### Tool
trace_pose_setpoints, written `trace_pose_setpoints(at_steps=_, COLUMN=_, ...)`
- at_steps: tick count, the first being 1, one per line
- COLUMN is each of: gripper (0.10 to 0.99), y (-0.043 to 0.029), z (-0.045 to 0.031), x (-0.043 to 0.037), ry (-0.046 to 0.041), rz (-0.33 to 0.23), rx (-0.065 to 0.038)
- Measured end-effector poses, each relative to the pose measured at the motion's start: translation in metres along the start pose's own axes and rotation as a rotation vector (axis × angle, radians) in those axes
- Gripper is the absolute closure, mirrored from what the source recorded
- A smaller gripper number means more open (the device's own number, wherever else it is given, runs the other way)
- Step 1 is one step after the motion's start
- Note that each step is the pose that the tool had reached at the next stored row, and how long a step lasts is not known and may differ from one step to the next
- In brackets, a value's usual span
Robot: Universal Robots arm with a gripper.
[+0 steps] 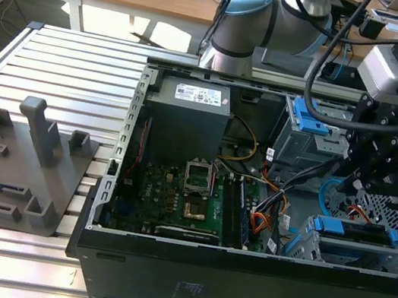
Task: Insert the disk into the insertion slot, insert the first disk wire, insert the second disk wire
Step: 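Insert the second disk wire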
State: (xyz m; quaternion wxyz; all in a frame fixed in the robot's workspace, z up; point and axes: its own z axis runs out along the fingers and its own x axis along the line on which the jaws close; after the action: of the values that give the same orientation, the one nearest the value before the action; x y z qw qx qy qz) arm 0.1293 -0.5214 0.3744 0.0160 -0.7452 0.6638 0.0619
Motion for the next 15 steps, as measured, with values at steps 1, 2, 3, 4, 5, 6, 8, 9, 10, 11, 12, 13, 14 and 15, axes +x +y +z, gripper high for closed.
trace_pose_setpoints(at_steps=1, gripper=0.784, y=-0.0035, z=0.0, x=-0.001, ry=0.0002, rz=-0.002, rx=0.0)
trace_pose_setpoints(at_steps=2, gripper=0.784, y=-0.0073, z=0.0, x=-0.0021, ry=0.0003, rz=-0.005, rx=-0.001)
trace_pose_setpoints(at_steps=3, gripper=0.784, y=-0.0104, z=0.0002, x=-0.0032, ry=0.0004, rz=-0.007, rx=-0.001)
trace_pose_setpoints(at_steps=4, gripper=0.784, y=-0.0133, z=0.0004, x=-0.0036, ry=0.0008, rz=-0.012, rx=-0.002)
trace_pose_setpoints(at_steps=5, gripper=0.784, y=-0.0145, z=0.0006, x=-0.0037, ry=0.0012, rz=-0.015, rx=-0.002)
trace_pose_setpoints(at_steps=6, gripper=0.784, y=-0.0155, z=0.0011, x=-0.0037, ry=0.0017, rz=-0.018, rx=-0.003)
trace_pose_setpoints(at_steps=8, gripper=0.784, y=-0.0188, z=0.0036, x=-0.0031, ry=0.0187, rz=-0.028, rx=-0.007)
trace_pose_setpoints(at_steps=9, gripper=0.784, y=-0.019, z=0.0047, x=-0.0029, ry=0.0247, rz=-0.03, rx=-0.008)
trace_pose_setpoints(at_steps=10, gripper=0.784, y=-0.0191, z=0.007, x=-0.0028, ry=0.0312, rz=-0.032, rx=-0.009)
trace_pose_setpoints(at_steps=11, gripper=0.784, y=-0.0193, z=0.0089, x=-0.0027, ry=0.0334, rz=-0.033, rx=-0.009)
trace_pose_setpoints(at_steps=12, gripper=0.784, y=-0.0193, z=0.0104, x=-0.0026, ry=0.0342, rz=-0.033, rx=-0.009)
trace_pose_setpoints(at_steps=13, gripper=0.784, y=-0.0192, z=0.0115, x=-0.0025, ry=0.0353, rz=-0.034, rx=-0.01)
trace_pose_setpoints(at_steps=14, gripper=0.784, y=-0.0187, z=0.0123, x=-0.0025, ry=0.0365, rz=-0.034, rx=-0.01)
trace_pose_setpoints(at_steps=15, gripper=0.784, y=-0.018, z=0.0128, x=-0.0025, ry=0.0393, rz=-0.034, rx=-0.01)
